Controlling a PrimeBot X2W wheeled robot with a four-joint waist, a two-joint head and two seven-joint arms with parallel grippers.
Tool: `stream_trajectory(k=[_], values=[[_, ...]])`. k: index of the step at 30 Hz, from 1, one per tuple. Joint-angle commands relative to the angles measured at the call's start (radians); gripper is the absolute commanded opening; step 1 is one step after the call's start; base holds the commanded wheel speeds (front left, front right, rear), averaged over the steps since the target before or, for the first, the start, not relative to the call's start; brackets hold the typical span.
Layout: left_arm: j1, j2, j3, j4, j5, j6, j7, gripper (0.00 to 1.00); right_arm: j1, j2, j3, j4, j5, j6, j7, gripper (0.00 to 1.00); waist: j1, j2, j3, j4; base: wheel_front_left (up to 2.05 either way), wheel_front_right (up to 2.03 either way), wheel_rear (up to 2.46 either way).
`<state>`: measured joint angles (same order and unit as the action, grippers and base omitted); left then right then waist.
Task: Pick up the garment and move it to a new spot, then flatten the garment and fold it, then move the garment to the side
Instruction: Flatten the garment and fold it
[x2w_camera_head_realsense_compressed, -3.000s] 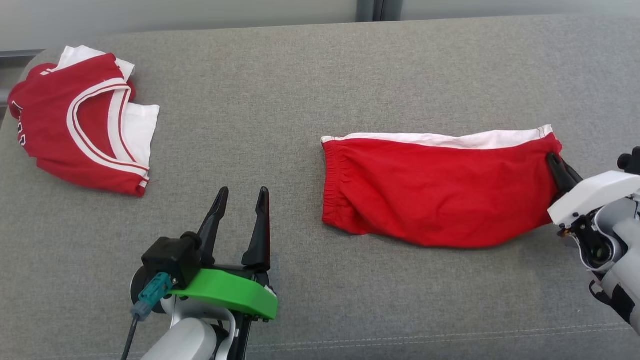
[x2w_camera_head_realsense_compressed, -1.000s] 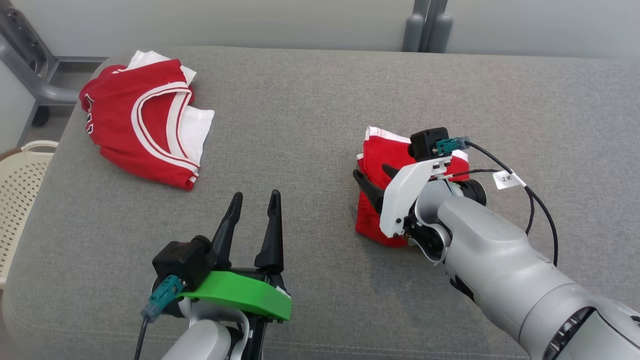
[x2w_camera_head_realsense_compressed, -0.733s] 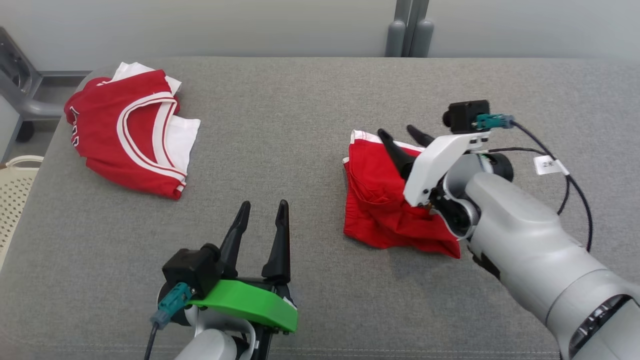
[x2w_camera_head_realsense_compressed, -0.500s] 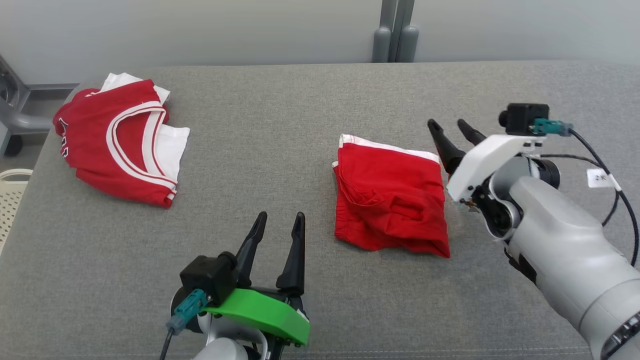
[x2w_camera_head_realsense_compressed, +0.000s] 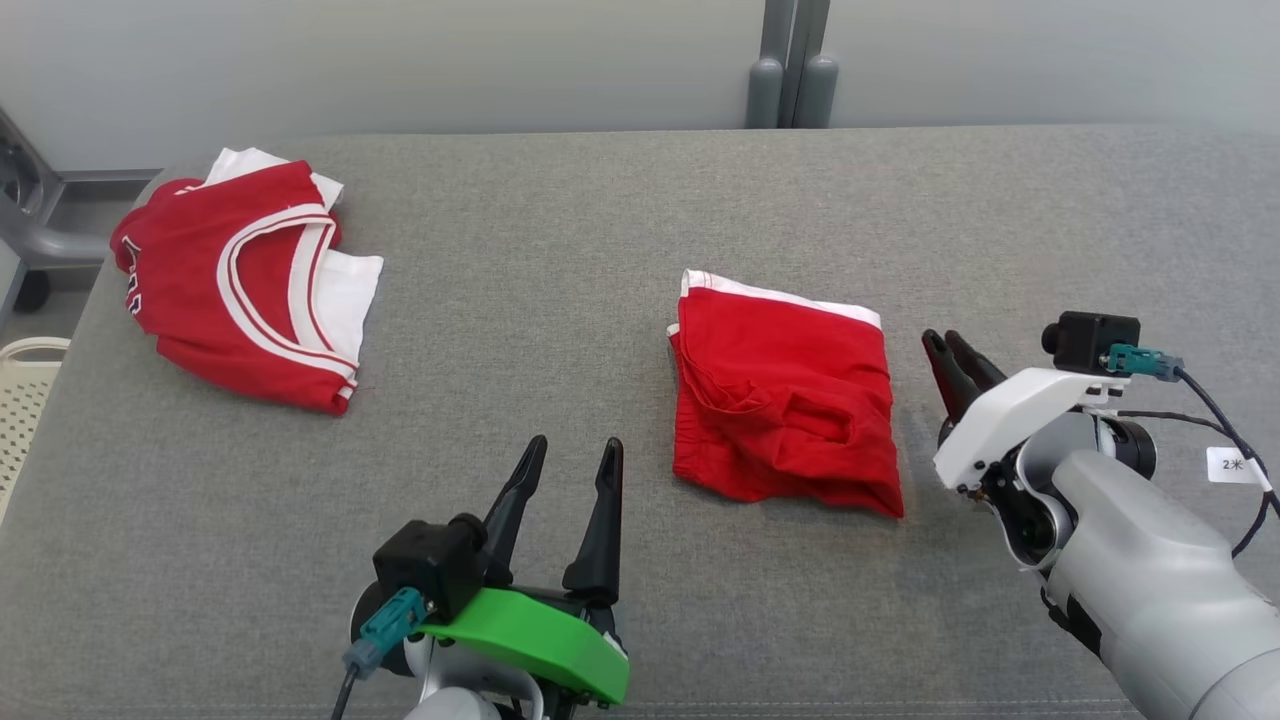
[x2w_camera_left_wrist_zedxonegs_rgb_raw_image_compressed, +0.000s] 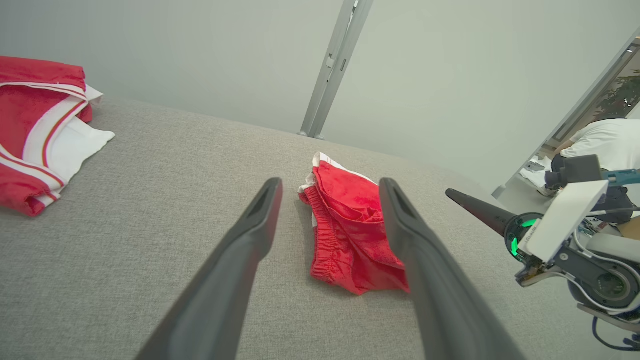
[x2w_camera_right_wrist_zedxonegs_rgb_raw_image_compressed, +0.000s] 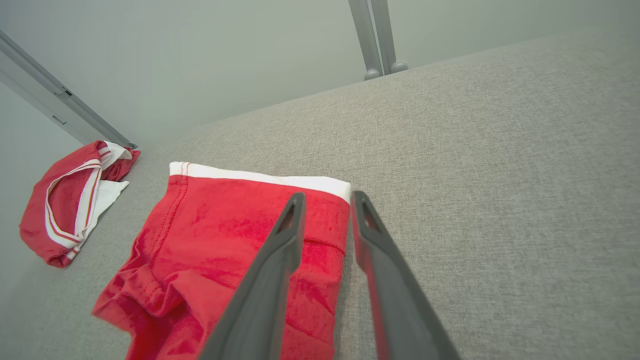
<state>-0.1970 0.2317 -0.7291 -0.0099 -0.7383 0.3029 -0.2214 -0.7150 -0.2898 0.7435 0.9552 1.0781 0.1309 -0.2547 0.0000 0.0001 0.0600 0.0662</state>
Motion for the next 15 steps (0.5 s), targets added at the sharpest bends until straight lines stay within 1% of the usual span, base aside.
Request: stream_trajectory(k=[1,6,11,15], values=[[0.006,0.004,0.000,-0.005,0.007,0.006,0.002,1.00,0.015,0.008,-0.005,0.003,-0.015,0.000,-0.006,0.00,0.0000,-0.0001,0.007,0.013,0.00,0.00,0.00],[-0.009,0.008,-0.001,-0.009,0.010,0.007,0.006,1.00,-0.006,0.023,0.009,0.016,-0.048,0.000,-0.009,0.00,0.0000,-0.0001,0.026,0.049,0.00,0.00,0.00],[-0.025,0.003,-0.001,-0.010,0.013,0.006,0.008,1.00,-0.025,0.051,0.036,0.047,-0.067,0.000,0.004,0.00,0.0000,-0.0001,0.050,0.087,0.00,0.00,0.00],[-0.032,0.000,-0.001,-0.007,0.014,0.003,0.005,1.00,-0.013,0.089,0.057,0.065,-0.060,0.000,0.005,0.00,0.0000,-0.0001,0.064,0.111,0.00,0.00,0.00]])
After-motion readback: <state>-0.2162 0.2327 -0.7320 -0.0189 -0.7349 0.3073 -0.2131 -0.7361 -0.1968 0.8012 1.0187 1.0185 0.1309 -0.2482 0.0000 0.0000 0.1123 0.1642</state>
